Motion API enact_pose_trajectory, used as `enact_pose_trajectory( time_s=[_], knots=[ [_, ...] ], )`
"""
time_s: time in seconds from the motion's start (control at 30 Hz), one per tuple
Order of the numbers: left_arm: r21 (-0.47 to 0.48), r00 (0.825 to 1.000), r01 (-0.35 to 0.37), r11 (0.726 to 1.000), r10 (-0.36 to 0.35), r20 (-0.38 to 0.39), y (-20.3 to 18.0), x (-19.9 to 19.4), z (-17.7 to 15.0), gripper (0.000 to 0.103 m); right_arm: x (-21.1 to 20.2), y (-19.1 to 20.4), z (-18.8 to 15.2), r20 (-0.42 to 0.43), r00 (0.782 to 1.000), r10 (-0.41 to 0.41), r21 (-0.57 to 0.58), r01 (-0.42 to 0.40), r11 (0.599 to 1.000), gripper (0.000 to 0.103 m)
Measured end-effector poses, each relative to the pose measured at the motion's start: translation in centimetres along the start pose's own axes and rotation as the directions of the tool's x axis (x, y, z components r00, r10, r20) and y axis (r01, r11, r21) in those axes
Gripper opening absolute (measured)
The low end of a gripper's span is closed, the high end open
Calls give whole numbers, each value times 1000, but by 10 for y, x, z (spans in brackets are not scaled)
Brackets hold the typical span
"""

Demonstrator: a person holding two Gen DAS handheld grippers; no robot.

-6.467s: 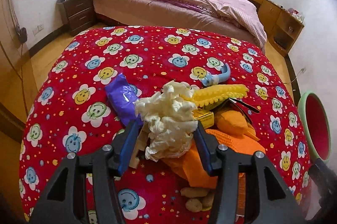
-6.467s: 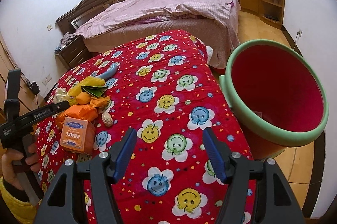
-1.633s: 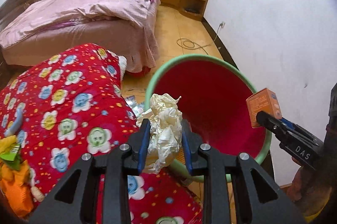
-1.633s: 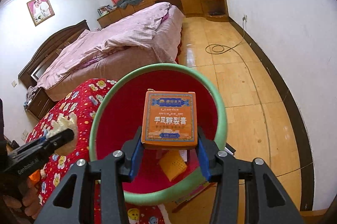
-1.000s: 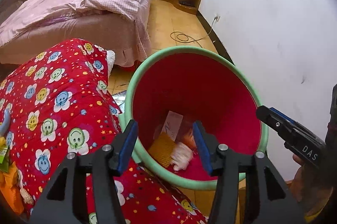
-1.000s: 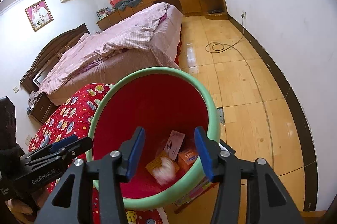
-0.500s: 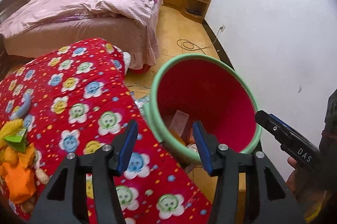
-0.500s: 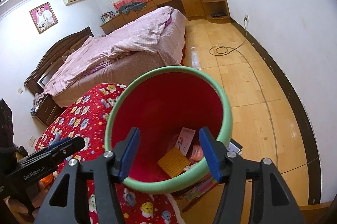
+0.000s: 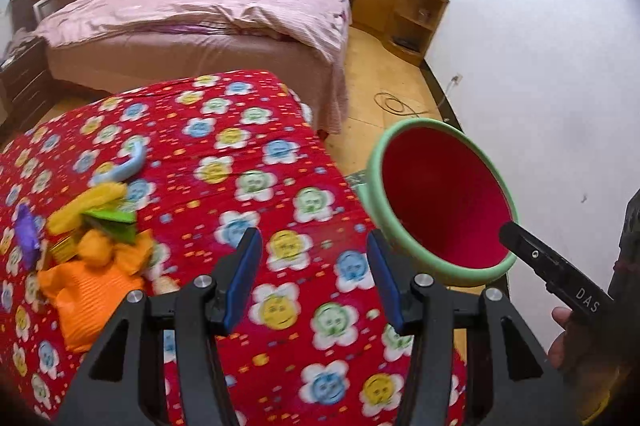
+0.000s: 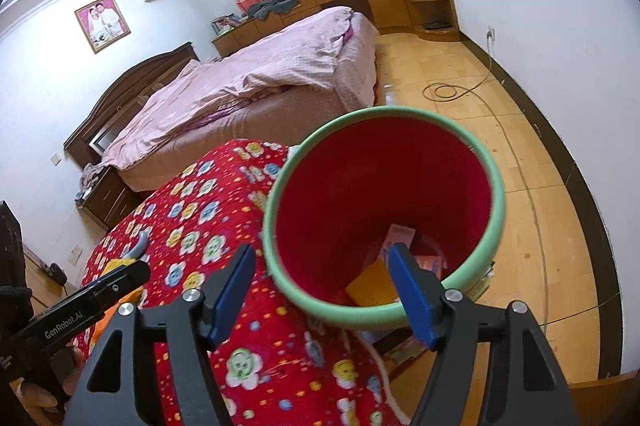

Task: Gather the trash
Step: 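Move both tools back over the remaining trash on the bedspread, then grasp the purple plastic bag with the left tool while the right tool approaches the yellow foam net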

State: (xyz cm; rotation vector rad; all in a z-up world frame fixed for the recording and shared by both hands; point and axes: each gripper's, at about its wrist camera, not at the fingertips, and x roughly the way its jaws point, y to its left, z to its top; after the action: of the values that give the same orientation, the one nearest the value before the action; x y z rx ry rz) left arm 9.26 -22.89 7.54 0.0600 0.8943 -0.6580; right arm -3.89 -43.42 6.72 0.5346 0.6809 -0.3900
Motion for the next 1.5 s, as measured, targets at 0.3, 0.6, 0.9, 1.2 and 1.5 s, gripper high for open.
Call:
enact_pose_trajectory(
  time_s=[0.3,0.6,0.9,1.2,1.5],
  knots=[
    [-91,998,-61,994,63,26,56,-25,-13,54,7,35,-13,-37,999,25,-28,-26,999,75],
    [-180,988,-138,974,147,39,115,-45,-26,54,21,70,-30,-88,995,41,-55,-46,997,75],
    [-251,967,-237,938,254,34,178,-58,-32,54,32,105,-42,-128,990,51,-115,-66,991,75],
    [-316,942,-322,892,336,-13,236,-48,-32,54,44,127,-53,-161,986,43,-151,-67,986,76],
    [-402,937,-343,849,340,-81,277,-21,-30,54,55,136,-60,-193,981,29,-165,-62,984,76]
  ],
)
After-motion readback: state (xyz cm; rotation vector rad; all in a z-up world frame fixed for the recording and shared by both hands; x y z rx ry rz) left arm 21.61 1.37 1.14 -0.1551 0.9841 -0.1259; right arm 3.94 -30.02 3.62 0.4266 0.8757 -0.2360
